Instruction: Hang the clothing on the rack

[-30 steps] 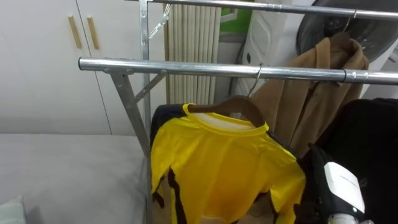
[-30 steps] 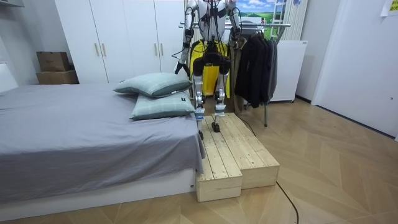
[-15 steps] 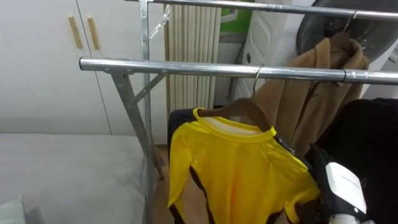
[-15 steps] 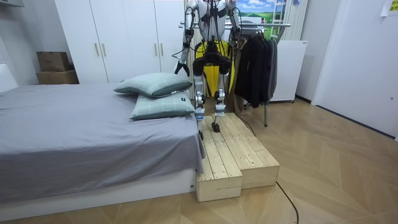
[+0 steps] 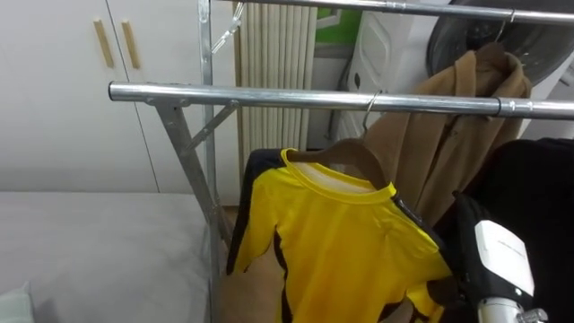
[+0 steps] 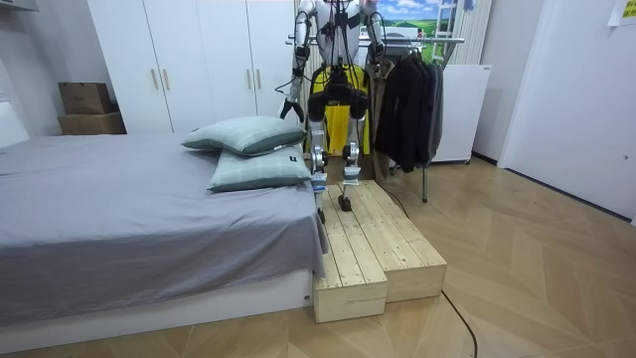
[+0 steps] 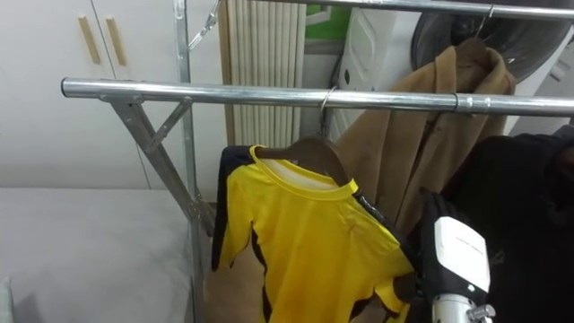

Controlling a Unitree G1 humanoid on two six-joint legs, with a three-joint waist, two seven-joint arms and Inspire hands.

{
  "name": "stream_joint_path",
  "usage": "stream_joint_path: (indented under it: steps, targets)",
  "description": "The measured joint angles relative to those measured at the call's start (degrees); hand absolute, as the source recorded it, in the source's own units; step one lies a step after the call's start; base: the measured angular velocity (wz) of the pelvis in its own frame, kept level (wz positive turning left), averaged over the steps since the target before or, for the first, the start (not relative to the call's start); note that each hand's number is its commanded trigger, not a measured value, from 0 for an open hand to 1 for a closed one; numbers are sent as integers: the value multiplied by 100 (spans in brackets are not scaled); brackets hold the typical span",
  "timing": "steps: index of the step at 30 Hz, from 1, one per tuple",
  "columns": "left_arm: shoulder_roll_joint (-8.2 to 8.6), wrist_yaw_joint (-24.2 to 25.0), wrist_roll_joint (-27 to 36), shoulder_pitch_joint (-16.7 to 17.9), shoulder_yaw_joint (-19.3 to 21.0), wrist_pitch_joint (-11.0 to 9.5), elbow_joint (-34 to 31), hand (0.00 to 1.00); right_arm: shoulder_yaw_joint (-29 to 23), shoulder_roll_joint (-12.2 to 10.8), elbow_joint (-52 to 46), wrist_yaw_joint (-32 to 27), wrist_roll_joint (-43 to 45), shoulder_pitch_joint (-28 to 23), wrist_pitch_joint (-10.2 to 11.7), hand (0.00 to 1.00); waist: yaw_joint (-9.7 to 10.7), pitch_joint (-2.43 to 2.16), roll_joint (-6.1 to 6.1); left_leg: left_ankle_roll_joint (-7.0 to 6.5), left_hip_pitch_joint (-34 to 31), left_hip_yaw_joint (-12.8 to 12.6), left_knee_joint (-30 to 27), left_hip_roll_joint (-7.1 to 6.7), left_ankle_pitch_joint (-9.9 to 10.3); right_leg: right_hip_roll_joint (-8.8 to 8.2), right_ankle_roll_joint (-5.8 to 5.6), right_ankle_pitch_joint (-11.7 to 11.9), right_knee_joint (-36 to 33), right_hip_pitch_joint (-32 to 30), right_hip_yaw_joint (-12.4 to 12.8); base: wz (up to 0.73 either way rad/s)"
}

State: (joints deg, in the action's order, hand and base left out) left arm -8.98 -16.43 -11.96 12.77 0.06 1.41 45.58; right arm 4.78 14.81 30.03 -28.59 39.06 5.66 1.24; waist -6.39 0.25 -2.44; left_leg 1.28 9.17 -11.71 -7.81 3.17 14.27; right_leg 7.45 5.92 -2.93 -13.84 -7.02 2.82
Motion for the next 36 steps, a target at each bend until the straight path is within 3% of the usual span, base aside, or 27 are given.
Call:
stream_joint_path:
  steps: [4, 9, 14, 23, 28, 36]
  targets:
    - [0, 52, 4, -3, -4, -2, 7, 0, 3, 1, -107, 1, -127, 0, 2, 0, 37, -8, -18, 0, 3, -4, 1, 1, 0, 2, 0, -1, -10, -1, -22, 0]
    - [-2, 50, 4, 16, -4, -35, 26, 0, 18, 0, -285, 82, -939, -31, 57, 0, 149, -14, -44, 0, 41, 4, -3, 1, -1, -2, 1, 0, 22, 49, 7, -1]
    - [-52, 45, -9, 4, 1, -294, 101, 0, 10, 5, -635, 603, -2510, -233, 294, 0, 249, -7, -47, 0, 64, 20, -5, 2, -1, 3, 0, -1, 41, 75, 30, -2]
    - [-134, 43, -11, -10, 277, -682, 362, 0, -168, 78, -627, 1705, -4872, -351, 482, 0, 473, 43, 10, -1, 35, 17, -6, 10, -1, 5, 0, 0, 128, 94, 29, 0]
    - [-129, -24, -13, -52, 311, -897, 620, 0, -163, 87, -426, 2266, -5396, -422, 585, 0, 476, 51, 28, -1, 32, 18, -66, 13, 0, -4, 5, 3, 126, 100, 15, 0]
    - [-129, -92, -9, -16, 326, -1041, 685, 0, -172, 87, -43, 2977, -5932, -511, 620, 0, 483, 26, 46, -1, 15, 18, -84, 10, 0, -8, 6, 4, 118, 110, 16, 0]
